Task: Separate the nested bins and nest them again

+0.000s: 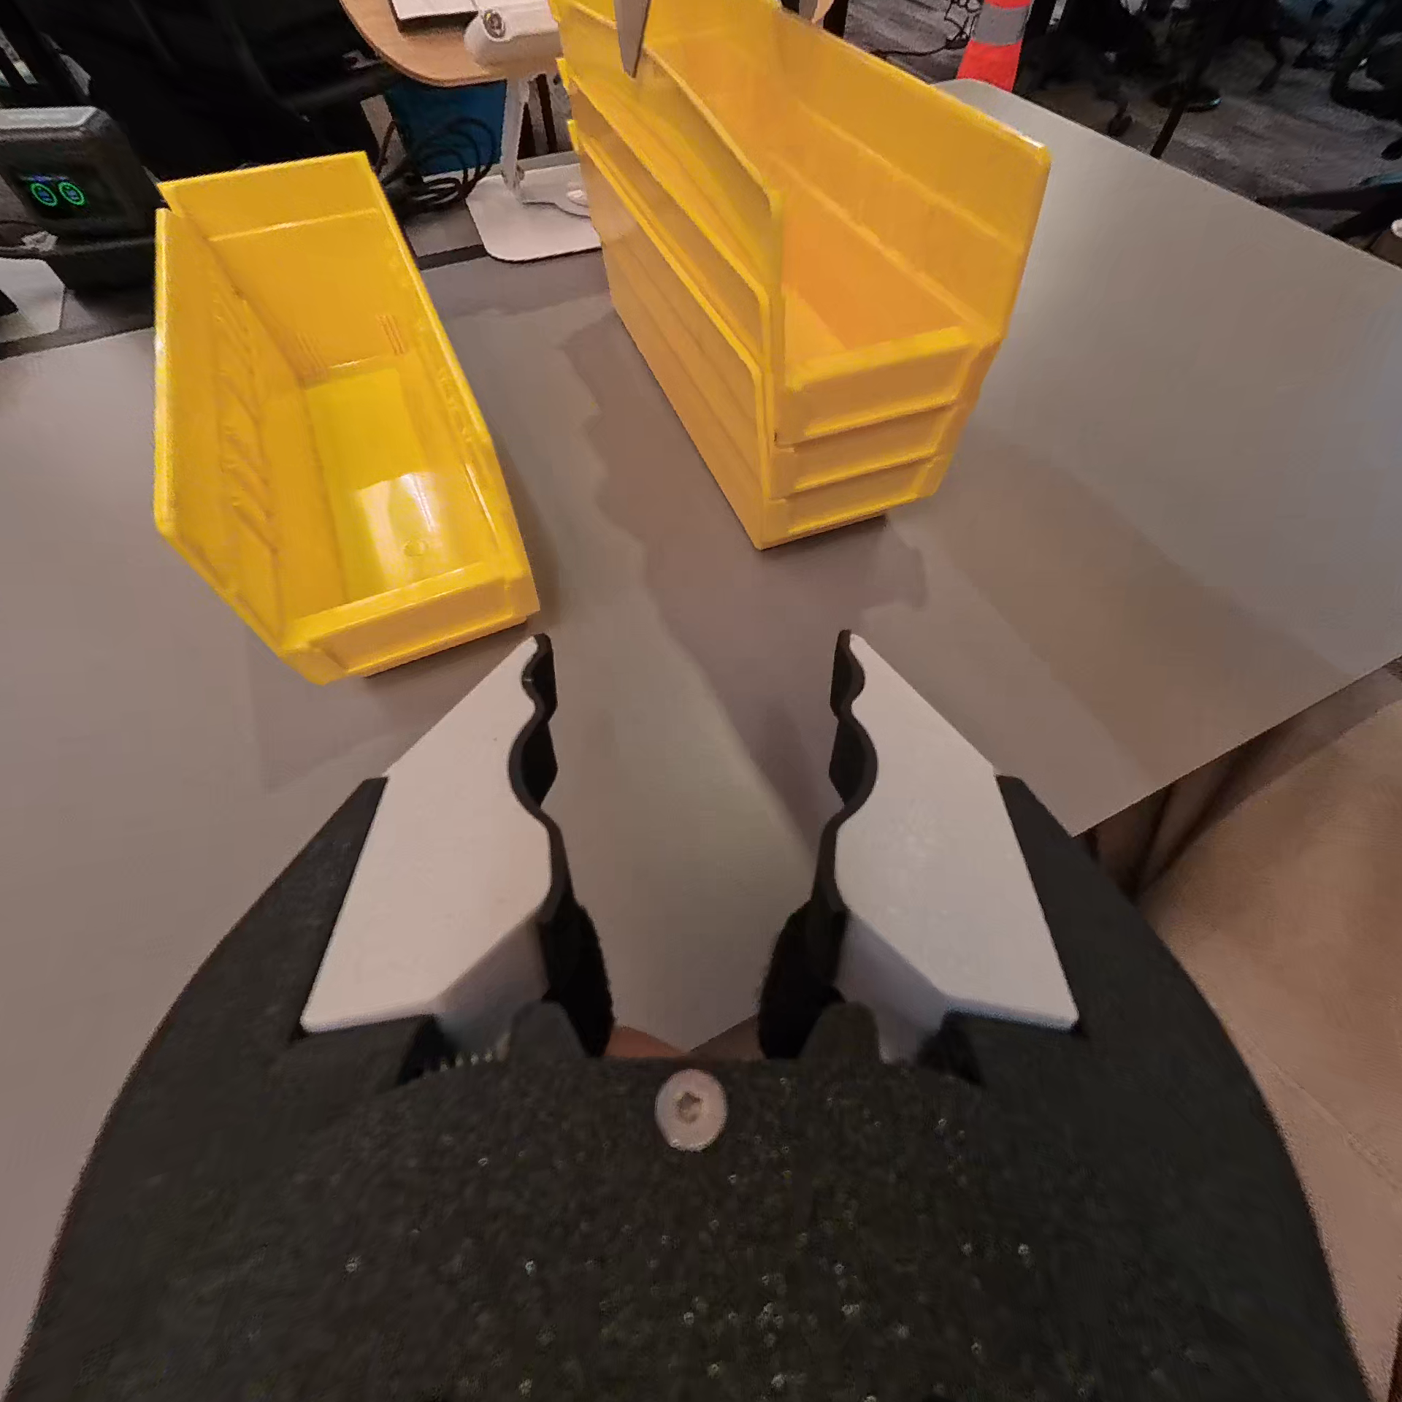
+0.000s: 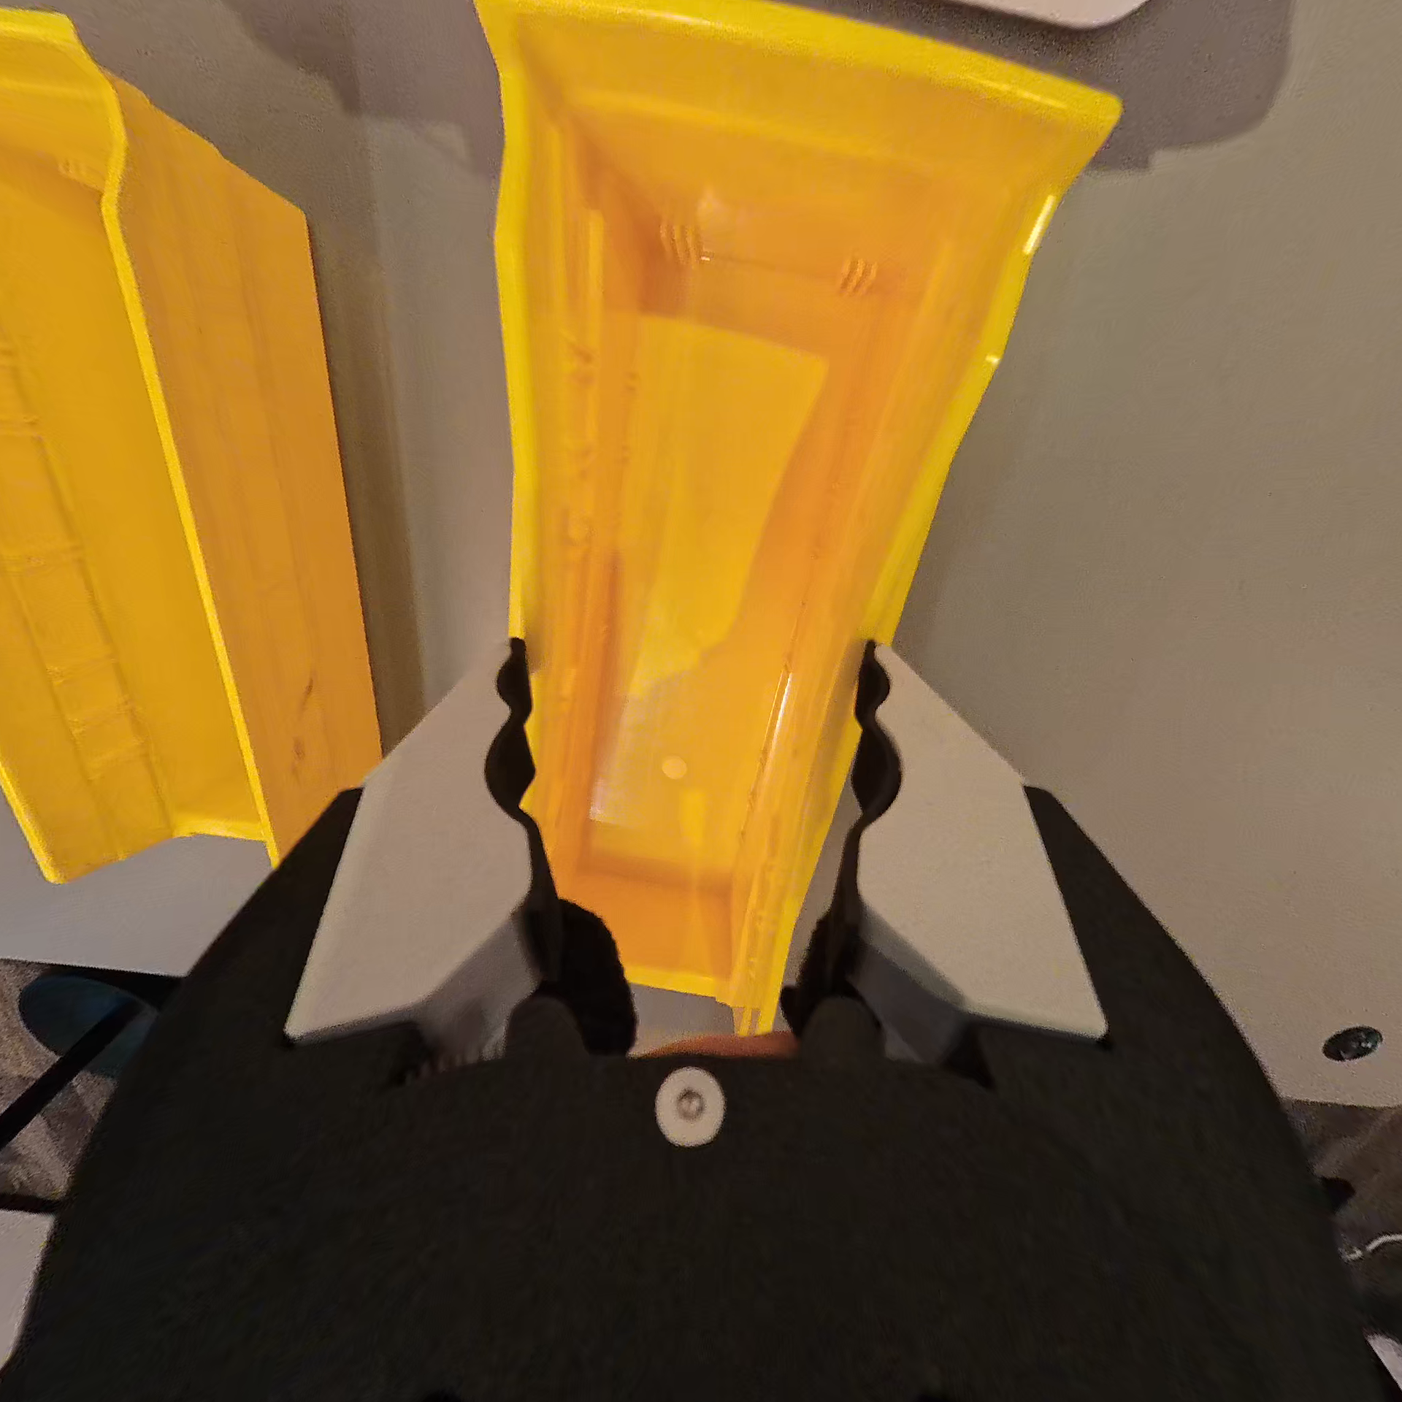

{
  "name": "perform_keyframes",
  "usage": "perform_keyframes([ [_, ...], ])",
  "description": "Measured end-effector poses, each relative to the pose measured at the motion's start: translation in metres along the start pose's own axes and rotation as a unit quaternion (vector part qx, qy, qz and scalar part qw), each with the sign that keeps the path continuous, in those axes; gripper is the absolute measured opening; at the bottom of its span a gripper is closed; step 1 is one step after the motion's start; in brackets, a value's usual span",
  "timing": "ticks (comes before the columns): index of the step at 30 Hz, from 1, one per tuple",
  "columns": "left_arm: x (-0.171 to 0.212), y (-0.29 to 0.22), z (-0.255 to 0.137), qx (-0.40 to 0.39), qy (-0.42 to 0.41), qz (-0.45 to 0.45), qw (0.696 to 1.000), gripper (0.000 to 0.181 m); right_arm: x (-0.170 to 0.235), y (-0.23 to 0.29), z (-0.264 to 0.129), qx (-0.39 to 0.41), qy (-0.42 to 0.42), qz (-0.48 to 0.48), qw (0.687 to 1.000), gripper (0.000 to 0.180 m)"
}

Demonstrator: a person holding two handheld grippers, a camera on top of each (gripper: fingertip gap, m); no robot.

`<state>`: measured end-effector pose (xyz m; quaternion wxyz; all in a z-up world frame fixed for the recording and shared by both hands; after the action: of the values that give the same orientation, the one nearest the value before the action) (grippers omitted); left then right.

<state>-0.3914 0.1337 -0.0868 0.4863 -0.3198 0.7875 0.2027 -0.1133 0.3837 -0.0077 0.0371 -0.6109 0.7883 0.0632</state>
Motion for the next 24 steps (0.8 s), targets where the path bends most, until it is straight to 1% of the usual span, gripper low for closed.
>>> perform_keyframes([
  [5,0.001,0.0,0.0,-0.002,0.004,0.0,1.0,0.07,0.005,-0.004,-0.004,-0.002,0.017,-0.002,1.0,0.083],
  [14,0.004,0.0,0.001,0.023,0.017,-0.043,0.999,0.068,0.012,-0.009,-0.019,-0.007,0.017,-0.003,1.0,0.085],
  [24,0.006,0.002,0.002,0.015,0.025,-0.033,0.999,0.068,0.016,-0.005,-0.06,0.008,0.001,-0.026,1.0,0.085],
])
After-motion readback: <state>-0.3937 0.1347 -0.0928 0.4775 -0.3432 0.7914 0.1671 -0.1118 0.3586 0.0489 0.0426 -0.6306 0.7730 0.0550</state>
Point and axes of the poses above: each gripper's, where its closed fingertips meet, z out along the fingers, x out of its underside, y = z × x across the jaws, the point moved 9 cm from there along -z, back along the fingers
